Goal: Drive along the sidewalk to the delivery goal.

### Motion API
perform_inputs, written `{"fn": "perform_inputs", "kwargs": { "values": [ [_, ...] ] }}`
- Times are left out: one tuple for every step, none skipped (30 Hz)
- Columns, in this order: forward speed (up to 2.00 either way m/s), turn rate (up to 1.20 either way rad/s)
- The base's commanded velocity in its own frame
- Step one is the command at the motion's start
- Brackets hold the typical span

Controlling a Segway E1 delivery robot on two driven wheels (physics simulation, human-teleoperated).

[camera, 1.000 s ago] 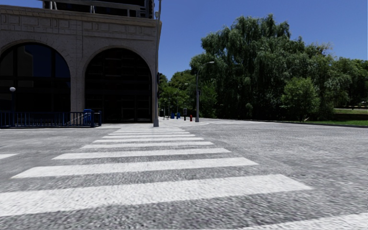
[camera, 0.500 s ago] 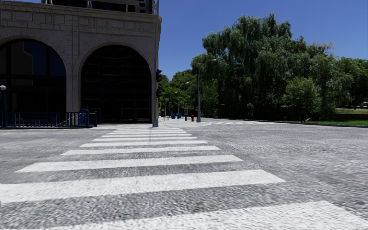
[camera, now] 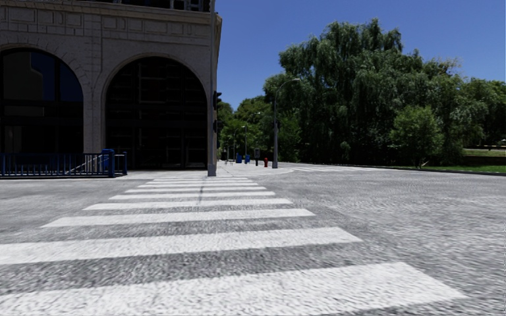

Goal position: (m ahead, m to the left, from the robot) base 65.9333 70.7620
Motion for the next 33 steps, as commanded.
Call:
{"fn": "perform_inputs", "kwargs": {
  "values": [
    [1.49,0.16],
    [1.49,0.16],
    [1.49,0.16],
    [1.49,0.16],
    [1.49,0.16],
    [1.49,0.16],
    [1.49,0.16],
    [1.49,0.16],
    [1.49,0.16],
    [1.49,0.16],
    [1.49,0.16],
    [1.49,0.16],
    [1.49,0.16],
    [1.49,0.17],
    [1.49,0.17],
    [1.49,0.21],
    [1.49,0.25],
    [1.49,0.27],
    [1.49,0.27],
    [1.49,0.27],
    [1.49,0.27],
    [1.49,0.27],
    [1.49,0.27],
    [1.49,0.27],
    [1.49,0.27],
    [1.49,0.28],
    [1.49,0.28],
    [1.49,0.28],
    [1.49,0.28],
    [1.49,0.28],
    [1.49,0.28],
    [1.49,0.28],
    [1.49,0.28]
  ]
}}
